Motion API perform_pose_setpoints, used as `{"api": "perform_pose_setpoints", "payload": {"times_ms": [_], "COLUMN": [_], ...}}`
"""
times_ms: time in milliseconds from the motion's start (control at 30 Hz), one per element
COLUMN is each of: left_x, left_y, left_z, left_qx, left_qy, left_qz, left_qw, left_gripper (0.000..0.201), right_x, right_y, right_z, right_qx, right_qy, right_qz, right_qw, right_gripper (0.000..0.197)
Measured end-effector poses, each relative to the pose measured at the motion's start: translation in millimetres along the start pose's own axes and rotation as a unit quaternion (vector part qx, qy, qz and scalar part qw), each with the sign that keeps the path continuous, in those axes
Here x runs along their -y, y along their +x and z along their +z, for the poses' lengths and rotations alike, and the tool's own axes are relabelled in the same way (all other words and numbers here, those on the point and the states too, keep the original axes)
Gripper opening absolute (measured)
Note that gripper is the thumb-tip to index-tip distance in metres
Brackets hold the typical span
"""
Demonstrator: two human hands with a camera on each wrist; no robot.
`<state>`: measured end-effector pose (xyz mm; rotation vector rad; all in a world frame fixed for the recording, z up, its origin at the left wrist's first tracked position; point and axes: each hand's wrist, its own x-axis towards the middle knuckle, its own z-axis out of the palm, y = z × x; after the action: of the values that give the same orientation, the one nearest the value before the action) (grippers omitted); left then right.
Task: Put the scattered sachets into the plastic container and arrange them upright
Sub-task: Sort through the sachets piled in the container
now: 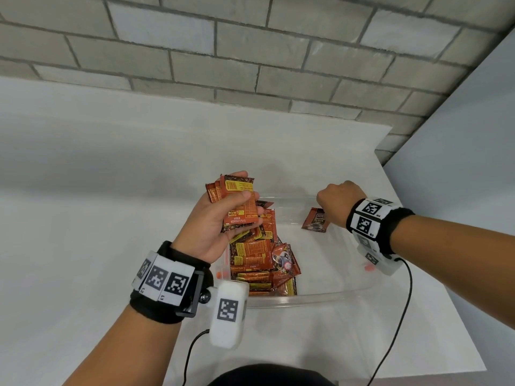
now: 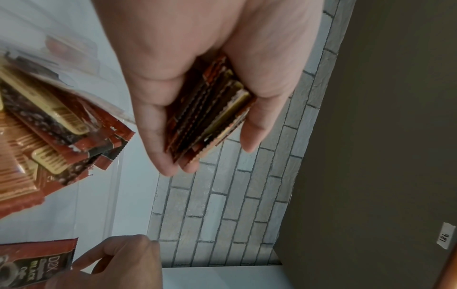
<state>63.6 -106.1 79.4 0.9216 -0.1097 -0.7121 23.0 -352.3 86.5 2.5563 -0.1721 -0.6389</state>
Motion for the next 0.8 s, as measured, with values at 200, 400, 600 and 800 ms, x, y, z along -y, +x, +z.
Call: {"api": "perform_pose_setpoints", "payload": {"times_ms": [200,400,600,800], "left_x": [3,3,14,19], "left_y": [1,-1,-3,-8], "left_z": [1,8,23,28], "left_qx": [0.009,0.043,0.068,0.060], "left_qy": [-0.030,0.003,0.051,0.045], "left_qz": [-0.013,-0.044,-0.055,-0.062], "left_qw": [0.999,0.998,0.995,0.995], "left_gripper": [0.033,0.046,0.045,0.039], "right_x": [-4,-3,20,18], "right_y": [-3,-38,-80,-84], "right_z": [0,-33,-47,-33], "right_qx": [-0.022,-0.145,-0.188,-0.269], "right_qy": [0.037,0.359,0.604,0.672], "right_qz": [0.030,-0.032,-0.110,-0.074], "right_qw": [0.999,0.921,0.767,0.686], "right_gripper": [0.030,0.026,0.036,0.018]}}
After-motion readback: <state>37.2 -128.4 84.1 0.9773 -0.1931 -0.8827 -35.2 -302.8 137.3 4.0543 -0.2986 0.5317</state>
